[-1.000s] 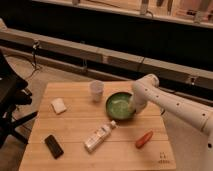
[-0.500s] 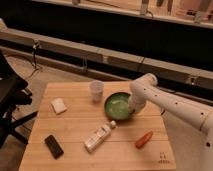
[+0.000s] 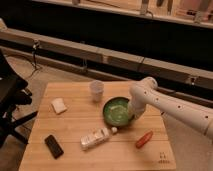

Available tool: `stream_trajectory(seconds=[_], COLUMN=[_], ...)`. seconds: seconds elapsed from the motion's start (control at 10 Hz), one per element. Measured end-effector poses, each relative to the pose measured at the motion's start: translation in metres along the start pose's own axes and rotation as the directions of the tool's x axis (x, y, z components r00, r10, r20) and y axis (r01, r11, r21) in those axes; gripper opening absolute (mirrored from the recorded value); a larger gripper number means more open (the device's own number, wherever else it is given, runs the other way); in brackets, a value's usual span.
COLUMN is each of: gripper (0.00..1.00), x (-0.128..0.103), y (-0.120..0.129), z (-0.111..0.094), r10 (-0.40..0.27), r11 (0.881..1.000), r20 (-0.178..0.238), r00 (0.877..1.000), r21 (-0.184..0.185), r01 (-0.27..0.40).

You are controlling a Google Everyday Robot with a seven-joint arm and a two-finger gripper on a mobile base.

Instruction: Drag the ceramic bowl in a circle

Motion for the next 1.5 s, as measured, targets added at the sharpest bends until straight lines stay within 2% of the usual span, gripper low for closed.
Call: stream_trajectory(seconds=[0.2,0.4,0.7,0.8,0.9,1.0,1.2,1.4,1.5], gripper=[0.01,0.01,0.01,0.01,0.01,0.01,0.01,0.01,0.01], x=[-0.009,-0.009,0.002,0.011,0.022,0.035,0.061,0.085,0.089], y=[0.024,0.057,0.104,0.119,0.125,0.123,0.104,0.078,0.061], z=[-0.001,-0.004,-0.008,-0.011,-0.014,-0.016,-0.022,-0.023,-0.021], r10=[0.056,0.137,0.264,0.303,0.320,0.319,0.290,0.236,0.202], r11=[0.998,0.990,0.963,0.951,0.944,0.943,0.950,0.962,0.970], r20=[0.019,0.026,0.021,0.012,-0.001,-0.013,-0.036,-0.050,-0.048], r00=[0.998,0.990,0.964,0.953,0.947,0.948,0.956,0.971,0.978], r21=[-0.028,-0.047,-0.063,-0.072,-0.080,-0.090,-0.109,-0.127,-0.131], r01=[-0.056,-0.135,-0.262,-0.301,-0.319,-0.319,-0.292,-0.240,-0.207])
